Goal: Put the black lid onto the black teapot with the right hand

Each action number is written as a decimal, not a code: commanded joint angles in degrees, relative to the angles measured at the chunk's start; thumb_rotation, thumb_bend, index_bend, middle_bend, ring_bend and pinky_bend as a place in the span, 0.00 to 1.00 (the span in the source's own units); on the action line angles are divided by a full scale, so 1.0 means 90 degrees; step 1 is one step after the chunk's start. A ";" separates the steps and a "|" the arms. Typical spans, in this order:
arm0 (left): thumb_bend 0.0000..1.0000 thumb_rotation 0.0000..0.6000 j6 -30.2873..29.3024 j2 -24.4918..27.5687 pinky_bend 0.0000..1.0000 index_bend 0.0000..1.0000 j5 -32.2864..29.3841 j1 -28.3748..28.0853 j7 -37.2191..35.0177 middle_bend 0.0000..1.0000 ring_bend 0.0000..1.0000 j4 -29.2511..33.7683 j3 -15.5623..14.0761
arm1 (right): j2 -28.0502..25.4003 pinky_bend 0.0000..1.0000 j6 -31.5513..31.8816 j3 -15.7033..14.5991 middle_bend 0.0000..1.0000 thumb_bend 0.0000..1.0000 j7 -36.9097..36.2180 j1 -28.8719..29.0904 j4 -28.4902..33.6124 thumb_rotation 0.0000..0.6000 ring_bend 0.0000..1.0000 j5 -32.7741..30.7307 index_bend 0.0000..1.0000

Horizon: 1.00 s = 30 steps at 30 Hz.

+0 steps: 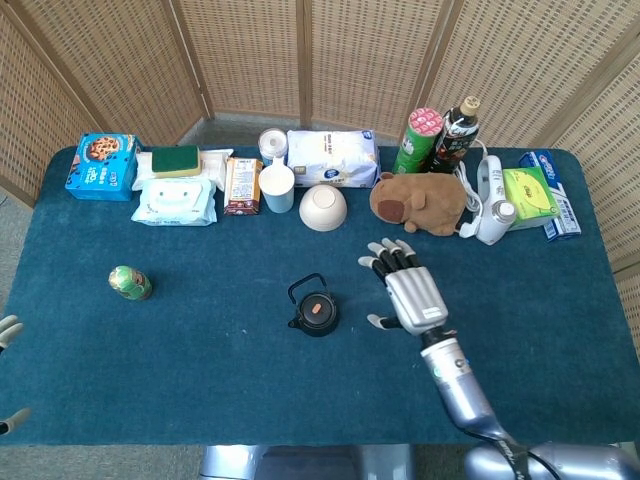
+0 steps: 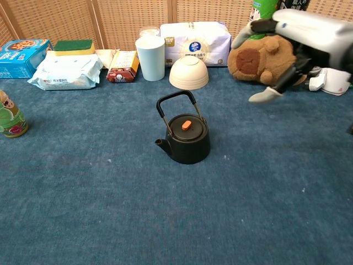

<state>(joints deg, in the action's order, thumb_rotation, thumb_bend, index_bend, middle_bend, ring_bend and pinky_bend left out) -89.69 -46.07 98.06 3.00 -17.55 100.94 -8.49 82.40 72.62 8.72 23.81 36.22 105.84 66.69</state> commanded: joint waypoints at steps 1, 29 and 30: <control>0.08 1.00 0.0013 -0.0017 0.10 0.00 0.0014 0.0002 0.0058 0.00 0.00 0.0017 -0.0009 | -0.0604 0.00 -0.0093 -0.0396 0.12 0.00 -0.1226 -0.0344 -0.0872 0.91 0.07 0.1132 0.22; 0.08 1.00 -0.0329 -0.0197 0.10 0.00 0.0034 0.0149 0.0550 0.00 0.00 -0.0035 0.0101 | -0.1354 0.00 0.2275 -0.0930 0.05 0.00 -0.1319 -0.2673 -0.1218 0.86 0.00 0.2002 0.17; 0.08 1.00 -0.0343 -0.0205 0.10 0.00 0.0015 0.0154 0.0548 0.00 0.00 -0.0047 0.0114 | -0.1363 0.00 0.2320 -0.0945 0.04 0.00 -0.1364 -0.2748 -0.1215 0.85 0.00 0.2018 0.17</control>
<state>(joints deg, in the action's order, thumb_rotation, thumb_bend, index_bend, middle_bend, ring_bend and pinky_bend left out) -92.71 -47.85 98.28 4.35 -12.60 100.58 -7.54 70.22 92.88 0.31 11.94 12.34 94.49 84.71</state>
